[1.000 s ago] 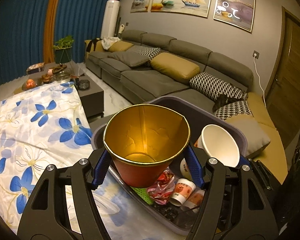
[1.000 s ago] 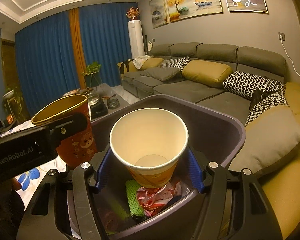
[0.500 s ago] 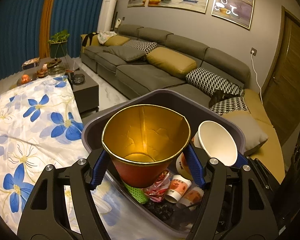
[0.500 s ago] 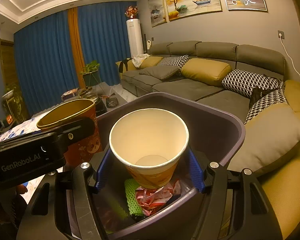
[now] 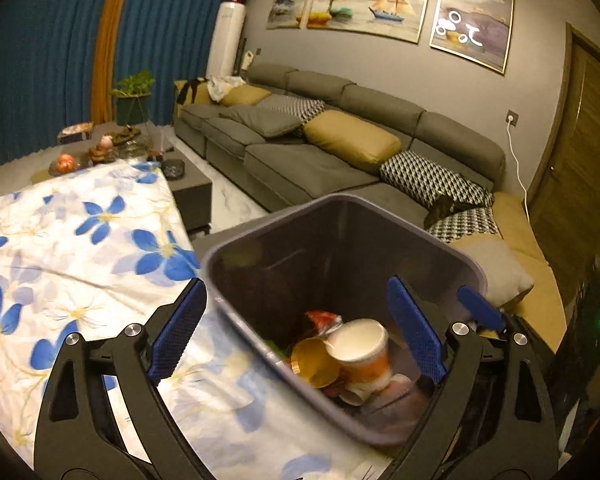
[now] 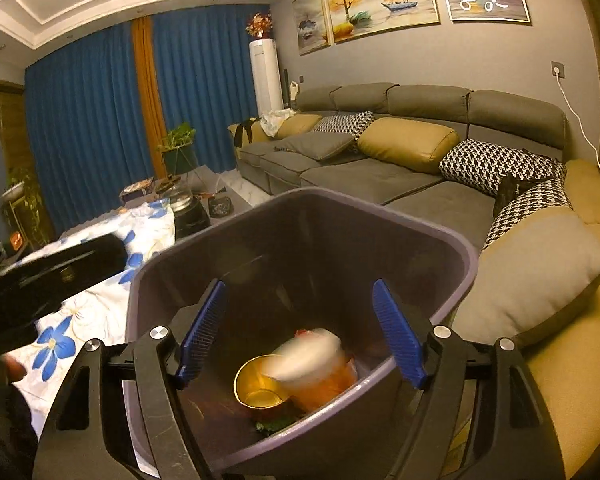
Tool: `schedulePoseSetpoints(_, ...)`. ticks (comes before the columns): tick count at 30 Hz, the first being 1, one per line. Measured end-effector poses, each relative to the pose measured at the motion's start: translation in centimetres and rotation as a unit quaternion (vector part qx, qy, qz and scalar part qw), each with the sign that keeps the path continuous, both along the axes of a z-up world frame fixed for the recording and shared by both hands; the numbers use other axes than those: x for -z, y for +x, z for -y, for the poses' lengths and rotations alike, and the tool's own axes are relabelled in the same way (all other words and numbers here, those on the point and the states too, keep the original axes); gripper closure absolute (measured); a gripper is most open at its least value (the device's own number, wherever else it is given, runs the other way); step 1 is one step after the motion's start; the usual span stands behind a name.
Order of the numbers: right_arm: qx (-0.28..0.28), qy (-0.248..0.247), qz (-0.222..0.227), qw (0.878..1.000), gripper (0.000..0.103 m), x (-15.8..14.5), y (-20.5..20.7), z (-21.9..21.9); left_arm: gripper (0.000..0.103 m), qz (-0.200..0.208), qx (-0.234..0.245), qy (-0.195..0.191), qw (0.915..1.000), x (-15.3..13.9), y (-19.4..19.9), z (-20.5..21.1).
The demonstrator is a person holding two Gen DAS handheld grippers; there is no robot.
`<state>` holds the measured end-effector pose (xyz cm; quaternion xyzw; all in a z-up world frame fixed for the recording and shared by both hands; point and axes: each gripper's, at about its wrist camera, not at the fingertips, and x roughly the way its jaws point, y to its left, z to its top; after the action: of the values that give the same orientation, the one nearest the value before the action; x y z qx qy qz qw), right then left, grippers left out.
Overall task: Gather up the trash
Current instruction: 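Move both tools back over the table toward the pink bag and red cup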
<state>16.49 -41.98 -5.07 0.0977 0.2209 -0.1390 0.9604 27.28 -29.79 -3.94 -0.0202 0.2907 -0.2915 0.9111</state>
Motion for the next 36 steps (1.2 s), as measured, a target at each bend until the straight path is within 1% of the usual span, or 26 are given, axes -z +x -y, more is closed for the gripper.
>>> schedulePoseSetpoints(1,0.002,-0.001,0.004,1.000,0.024,-0.2,-0.3,-0.1,0.012,0.003,-0.006,0.000,1.0000,-0.1,-0.3,-0.6)
schedulePoseSetpoints(2,0.005,-0.001,0.009,1.000,0.024,-0.5,-0.6,-0.1,0.012,0.006,-0.019,0.001,0.9998,-0.3,-0.8,-1.5)
schedulePoseSetpoints(4,0.007,0.000,0.017,1.000,0.023,-1.0,-1.1,-0.2,0.012,0.007,-0.034,-0.004,0.9994,-0.5,-1.4,-3.0)
schedulePoseSetpoints(7,0.005,-0.002,0.030,1.000,0.022,-1.9,-2.2,-0.9,0.011,0.012,-0.070,-0.005,0.9974,-0.8,-2.6,-6.0)
schedulePoseSetpoints(9,-0.001,-0.003,0.040,0.999,0.018,-2.3,-3.0,-1.5,0.010,0.017,-0.103,0.004,0.9945,-1.0,-3.5,-8.2)
schedulePoseSetpoints(12,-0.015,-0.001,0.050,0.999,0.017,-2.9,-4.0,-3.0,0.009,0.021,-0.147,0.017,0.9888,-1.0,-4.6,-11.4)
schedulePoseSetpoints(16,-0.047,0.003,0.053,0.997,0.015,-3.5,-4.4,-6.1,0.009,0.026,-0.201,0.033,0.9787,-0.9,-6.2,-16.2)
schedulePoseSetpoints(19,-0.072,0.003,0.050,0.996,0.014,-3.7,-4.3,-8.6,0.009,0.031,-0.247,0.049,0.9672,-0.8,-7.3,-20.0)
schedulePoseSetpoints(22,-0.104,0.006,0.048,0.993,0.014,-3.9,-3.9,-11.5,0.009,0.030,-0.287,0.055,0.9558,-0.5,-8.3,-23.9)
schedulePoseSetpoints(24,-0.126,0.006,0.048,0.991,0.014,-4.0,-3.6,-13.6,0.009,0.027,-0.318,0.063,0.9456,-0.1,-8.7,-26.5)
schedulePoseSetpoints(26,-0.149,0.004,0.045,0.988,0.014,-4.0,-3.1,-15.9,0.009,0.022,-0.342,0.061,0.9376,0.2,-9.1,-29.1)
schedulePoseSetpoints(28,-0.170,0.000,0.041,0.985,0.014,-4.0,-2.7,-18.0,0.009,0.019,-0.359,0.059,0.9314,0.4,-9.2,-30.9)
schedulePoseSetpoints(30,-0.193,-0.006,0.037,0.981,0.014,-3.9,-2.1,-20.3,0.009,0.018,-0.379,0.060,0.9233,0.6,-9.1,-32.8)
schedulePoseSetpoints(31,-0.207,-0.010,0.034,0.978,0.014,-3.8,-1.7,-21.7,0.009,0.017,-0.384,0.060,0.9211,0.6,-9.0,-33.3)
schedulePoseSetpoints(33,-0.223,-0.013,0.028,0.974,0.014,-3.5,-1.0,-23.1,0.009,0.012,-0.392,0.056,0.9183,0.9,-8.5,-34.7)
schedulePoseSetpoints(36,-0.237,-0.013,0.019,0.971,0.014,-3.3,0.2,-25.1,0.009,0.001,-0.389,0.061,0.9192,1.5,-6.9,-35.7)
